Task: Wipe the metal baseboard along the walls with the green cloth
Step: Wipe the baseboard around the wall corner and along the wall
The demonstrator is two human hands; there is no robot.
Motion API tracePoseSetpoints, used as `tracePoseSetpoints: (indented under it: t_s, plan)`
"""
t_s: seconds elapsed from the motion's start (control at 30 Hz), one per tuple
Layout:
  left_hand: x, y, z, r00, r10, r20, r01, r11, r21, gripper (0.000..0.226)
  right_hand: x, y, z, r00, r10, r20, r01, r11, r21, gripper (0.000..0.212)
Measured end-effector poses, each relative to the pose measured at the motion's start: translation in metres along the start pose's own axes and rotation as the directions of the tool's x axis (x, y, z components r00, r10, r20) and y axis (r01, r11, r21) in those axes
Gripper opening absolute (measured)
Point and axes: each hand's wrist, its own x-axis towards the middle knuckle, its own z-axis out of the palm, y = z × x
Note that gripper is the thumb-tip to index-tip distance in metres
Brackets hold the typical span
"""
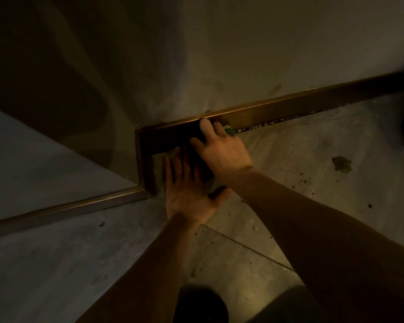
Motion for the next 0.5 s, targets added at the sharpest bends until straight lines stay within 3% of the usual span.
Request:
tracePoseSetpoints:
  t_s: [0.5]
  plan:
    - [-0.001, 0.000, 0.003, 0.998, -0.015, -0.058, 0.010, 0.996, -0.091, 0.117, -0.013, 0.028, 0.004, 0.982, 0.186, 0.018, -0.186, 0.983, -0.007, 0.038]
